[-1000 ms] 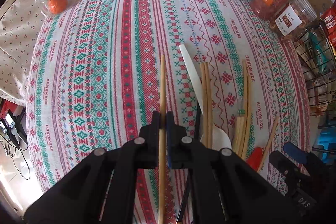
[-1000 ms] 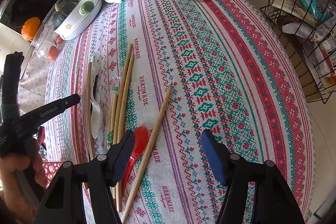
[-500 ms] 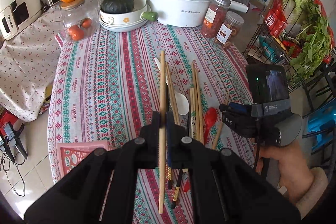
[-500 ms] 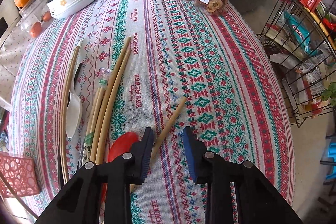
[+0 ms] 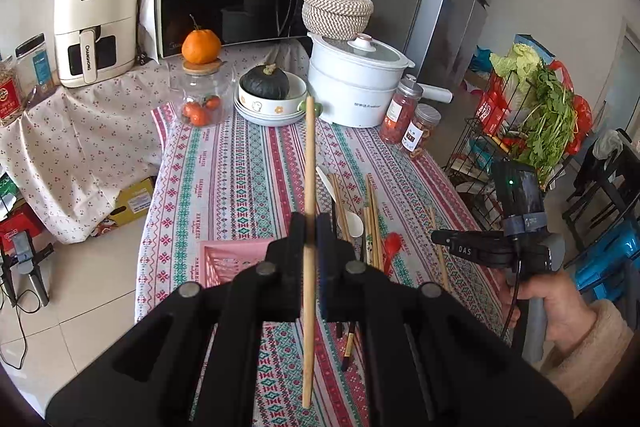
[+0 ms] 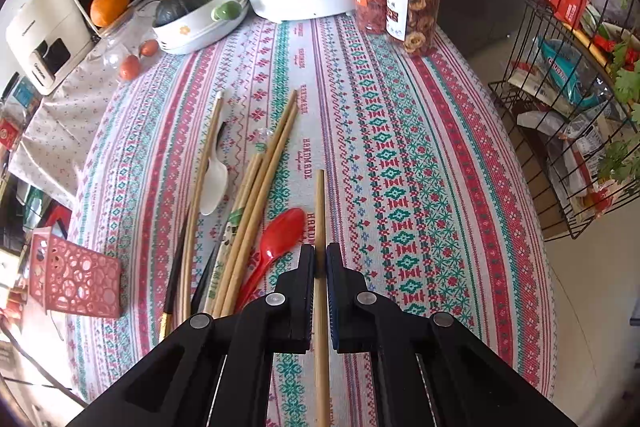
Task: Organize utensils
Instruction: 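Lift the chopstick with the left tool and lower it into the pink basket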
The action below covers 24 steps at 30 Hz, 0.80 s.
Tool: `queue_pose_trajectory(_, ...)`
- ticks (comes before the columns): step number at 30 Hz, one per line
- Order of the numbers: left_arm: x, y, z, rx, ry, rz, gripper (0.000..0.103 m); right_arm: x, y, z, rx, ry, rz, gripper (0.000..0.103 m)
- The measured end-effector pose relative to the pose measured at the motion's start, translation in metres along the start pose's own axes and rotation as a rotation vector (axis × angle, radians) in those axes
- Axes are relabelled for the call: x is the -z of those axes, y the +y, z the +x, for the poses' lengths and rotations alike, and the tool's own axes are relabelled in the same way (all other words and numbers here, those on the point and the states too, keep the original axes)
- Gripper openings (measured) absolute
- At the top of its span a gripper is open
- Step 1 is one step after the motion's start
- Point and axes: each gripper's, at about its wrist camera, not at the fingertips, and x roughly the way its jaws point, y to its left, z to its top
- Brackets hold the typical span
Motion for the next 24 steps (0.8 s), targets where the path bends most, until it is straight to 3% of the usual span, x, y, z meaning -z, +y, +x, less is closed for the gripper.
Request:
queue_pose_trajectory(8,-0.006,0.019,-0.048,-0.006,-0.238,-0.053,0.007,0.034,0.041,-0.095,-0.094,-0.207,-0.128,0.006)
queue_pose_trajectory(15,-0.012,0.039,-0.055,-0.107,-0.459,-0.113,0.007,0.039,0.076,-0.143,-0.173,-0.355,-0.164,0.006)
queue_pose_trajectory(20,-0.008,0.046,-0.026,-0.129,-0.528,-0.084,0.007,0.035,0.091,-0.157,-0.232,-0.411,-0.170,0.006)
queue_pose_trajectory(24,0.000,0.048,0.006,-0.170,-0.487,-0.046,0.007,0.031,0.095,-0.161,-0.270,-0.435,-0.167,0.006)
